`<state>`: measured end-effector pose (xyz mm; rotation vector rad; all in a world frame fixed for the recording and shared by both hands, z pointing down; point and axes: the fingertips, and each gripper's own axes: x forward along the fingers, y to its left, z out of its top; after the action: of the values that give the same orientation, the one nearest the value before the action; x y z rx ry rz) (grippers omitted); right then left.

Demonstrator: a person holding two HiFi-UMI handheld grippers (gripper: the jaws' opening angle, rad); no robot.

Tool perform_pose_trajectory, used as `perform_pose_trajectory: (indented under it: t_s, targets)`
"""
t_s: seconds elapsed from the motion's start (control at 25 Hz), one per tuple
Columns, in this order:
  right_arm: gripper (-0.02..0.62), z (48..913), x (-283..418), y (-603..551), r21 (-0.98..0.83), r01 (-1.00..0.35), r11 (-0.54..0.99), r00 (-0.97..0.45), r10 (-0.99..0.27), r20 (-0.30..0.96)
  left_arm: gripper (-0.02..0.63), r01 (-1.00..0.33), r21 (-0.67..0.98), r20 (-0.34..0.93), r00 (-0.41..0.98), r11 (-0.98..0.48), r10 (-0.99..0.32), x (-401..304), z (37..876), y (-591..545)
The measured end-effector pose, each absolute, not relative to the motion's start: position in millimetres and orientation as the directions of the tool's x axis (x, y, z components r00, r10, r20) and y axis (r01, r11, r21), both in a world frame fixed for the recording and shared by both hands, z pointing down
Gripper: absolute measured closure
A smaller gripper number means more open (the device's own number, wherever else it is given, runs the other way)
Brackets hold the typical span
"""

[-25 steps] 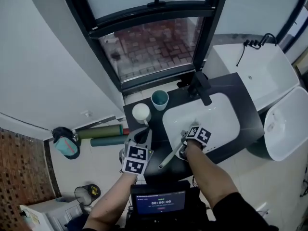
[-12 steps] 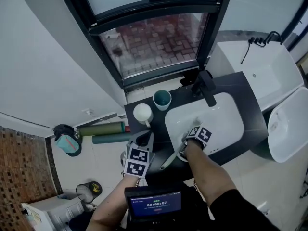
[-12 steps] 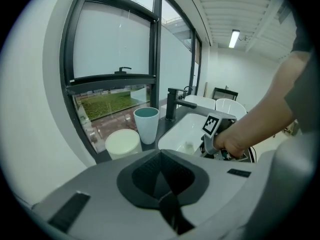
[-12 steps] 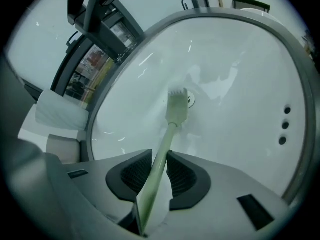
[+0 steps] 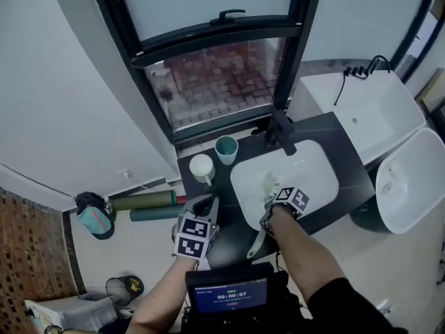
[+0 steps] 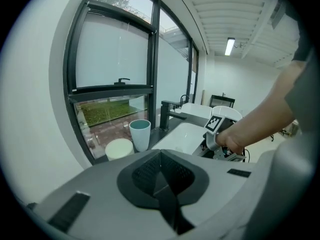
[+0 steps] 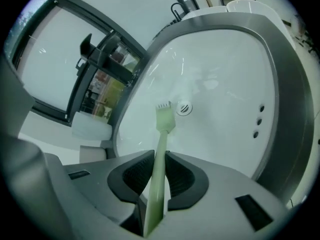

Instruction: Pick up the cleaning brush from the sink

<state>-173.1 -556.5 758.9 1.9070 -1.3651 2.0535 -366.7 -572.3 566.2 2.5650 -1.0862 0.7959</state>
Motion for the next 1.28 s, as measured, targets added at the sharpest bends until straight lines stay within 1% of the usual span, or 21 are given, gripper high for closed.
perform_pose_trajectory:
  t_s: [0.12,0.24,0.44,0.64,0.84,1.0,1.16,1.28]
  targets:
    - [0.546,733,-176,-535,-0.613,-0.558,-0.559,-0.282,-0.568,0.774,0.595,-0.713,0.038,0.547,0.602,-0.700,-0.583,-363,559,-541]
    - [0.546,698,-170,-510,-0.650,-0.595,-0.472,-0.307,-0.614,0.727,0.595,-0.703,0.049,0.510,0.629,-0.710,-0.587,-354,544,-515]
    - [0.546,640,-151,-471,-0.708,-0.638,-0.302,-0.386,-0.670,0.634,0.595,-0.744,0.087,0.463,0.619,-0.663,-0.634,-337,519,-477]
    - [0.546,606,-107,-412,-0.739,-0.663,-0.118,-0.510,-0.652,0.562,0.595,-0.781,0.061,0.435,0.581,-0.622,-0.687,-276,493,-419]
    - [0.546,560,-52,-362,-0.736,-0.672,0.078,-0.605,-0.631,0.486,0.595,-0.833,0.079,0.403,0.530,-0.548,-0.746,-208,473,-348]
    - [0.546,519,-26,-334,-0.704,-0.682,0.196,-0.631,-0.645,0.431,0.595,-0.855,0.049,0.372,0.495,-0.516,-0.785,-183,449,-304]
    - [0.546,491,-16,-305,-0.680,-0.690,0.247,-0.623,-0.681,0.384,0.595,-0.858,0.049,0.347,0.494,-0.511,-0.797,-178,431,-263]
    - [0.546,479,-7,-283,-0.654,-0.706,0.273,-0.606,-0.712,0.356,0.595,-0.845,0.036,0.332,0.513,-0.533,-0.791,-175,428,-237]
